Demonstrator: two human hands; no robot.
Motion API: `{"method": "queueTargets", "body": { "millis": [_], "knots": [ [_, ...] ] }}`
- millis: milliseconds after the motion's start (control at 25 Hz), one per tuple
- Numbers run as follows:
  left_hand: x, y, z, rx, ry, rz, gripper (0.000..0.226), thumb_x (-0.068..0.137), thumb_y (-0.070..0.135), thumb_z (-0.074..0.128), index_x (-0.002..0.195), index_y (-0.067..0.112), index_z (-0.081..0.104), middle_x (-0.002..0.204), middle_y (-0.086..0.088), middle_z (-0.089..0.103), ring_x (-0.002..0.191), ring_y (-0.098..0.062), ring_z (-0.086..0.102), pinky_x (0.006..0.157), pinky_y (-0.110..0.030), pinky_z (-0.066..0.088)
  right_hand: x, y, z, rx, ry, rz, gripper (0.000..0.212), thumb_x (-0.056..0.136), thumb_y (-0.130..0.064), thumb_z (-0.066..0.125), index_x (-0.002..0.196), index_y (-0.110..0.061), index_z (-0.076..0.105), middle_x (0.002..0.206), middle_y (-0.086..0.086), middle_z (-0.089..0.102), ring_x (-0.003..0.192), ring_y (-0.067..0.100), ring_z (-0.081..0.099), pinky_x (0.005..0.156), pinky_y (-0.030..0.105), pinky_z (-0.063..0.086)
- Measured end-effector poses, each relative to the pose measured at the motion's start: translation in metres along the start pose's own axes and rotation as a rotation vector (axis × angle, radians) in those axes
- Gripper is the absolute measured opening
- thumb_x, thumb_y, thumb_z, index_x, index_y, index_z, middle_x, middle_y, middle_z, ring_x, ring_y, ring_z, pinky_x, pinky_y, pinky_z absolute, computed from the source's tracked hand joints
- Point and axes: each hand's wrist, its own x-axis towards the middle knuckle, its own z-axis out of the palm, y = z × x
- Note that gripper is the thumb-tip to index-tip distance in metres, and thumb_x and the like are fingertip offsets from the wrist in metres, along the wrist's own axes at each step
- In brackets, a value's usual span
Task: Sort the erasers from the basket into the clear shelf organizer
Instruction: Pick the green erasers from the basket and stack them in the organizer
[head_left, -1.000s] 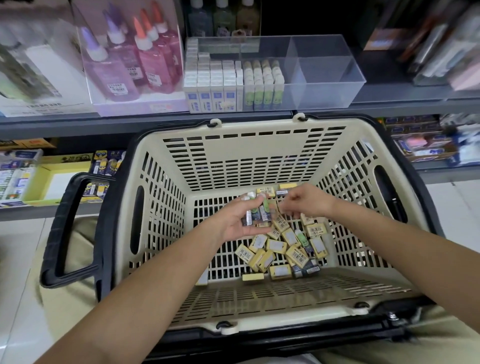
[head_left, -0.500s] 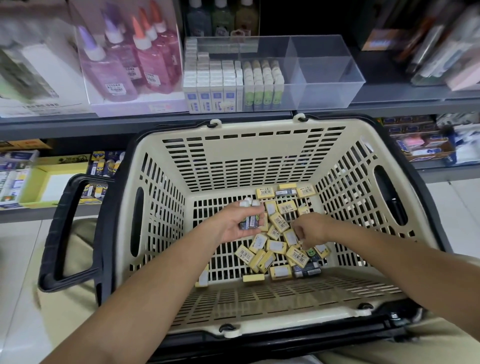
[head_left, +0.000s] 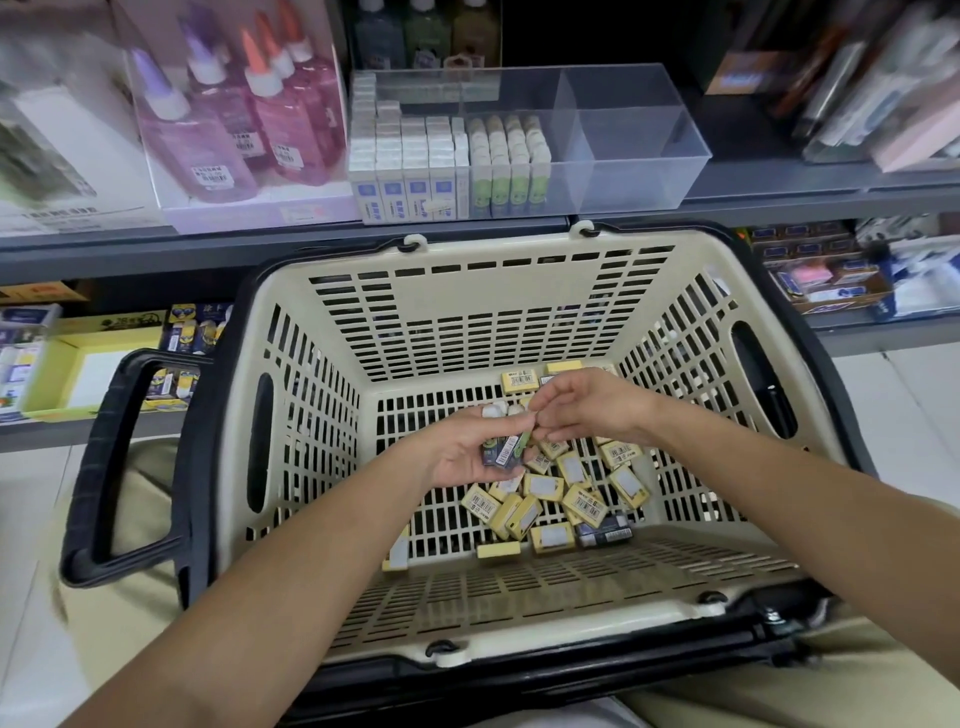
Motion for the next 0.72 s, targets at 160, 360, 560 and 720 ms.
{"method": "queueTargets", "body": {
  "millis": [160, 360, 560, 720],
  "knots": [
    [0.002, -0.003, 0.003, 0.038, 0.069, -0.068, 0.068, 0.055, 0.02, 0.083, 0.115, 0.008, 0.055, 0.092, -0.01, 0.069, 0.082, -0.021, 0.066, 0.065, -0.032, 0.055, -0.009, 0.021, -0.012, -0.897, -0.152, 0.274, 0.01, 0.086, -0.018, 0.064, 0.092, -0.01, 0.066, 0.085, 0.003, 0.069, 0.067, 0.009, 0.062, 0.062, 0.018, 0.051],
    [-0.002, -0.002, -0.001, 0.016, 0.001, -0.125, 0.051, 0.064, 0.016, 0.079, 0.109, 0.007, 0.058, 0.09, -0.012, 0.07, 0.08, -0.023, 0.068, 0.071, -0.037, 0.058, -0.013, 0.06, 0.002, -1.114, -0.268, 0.391, 0.022, 0.085, -0.019, 0.065, 0.103, -0.007, 0.066, 0.077, -0.001, 0.063, 0.064, 0.01, 0.055, 0.055, 0.019, 0.043],
    [-0.003, 0.004, -0.007, -0.068, 0.088, -0.058, 0.104, 0.061, -0.002, 0.078, 0.146, 0.003, 0.019, 0.146, -0.023, 0.035, 0.099, -0.025, 0.065, 0.08, -0.034, 0.055, -0.004, 0.052, -0.001, -0.851, -0.211, 0.28, 0.023, 0.087, -0.007, 0.061, 0.109, -0.009, 0.065, 0.103, 0.004, 0.067, 0.083, 0.011, 0.064, 0.069, 0.023, 0.051],
    [-0.005, 0.005, -0.004, -0.076, 0.111, -0.041, 0.101, 0.063, -0.004, 0.076, 0.146, 0.005, 0.02, 0.142, -0.022, 0.04, 0.079, -0.023, 0.07, 0.06, -0.028, 0.057, -0.009, 0.068, -0.006, -1.17, -0.311, 0.352, 0.033, 0.084, -0.012, 0.065, 0.116, -0.009, 0.062, 0.118, 0.004, 0.062, 0.106, 0.021, 0.06, 0.091, 0.031, 0.049]
  ]
}}
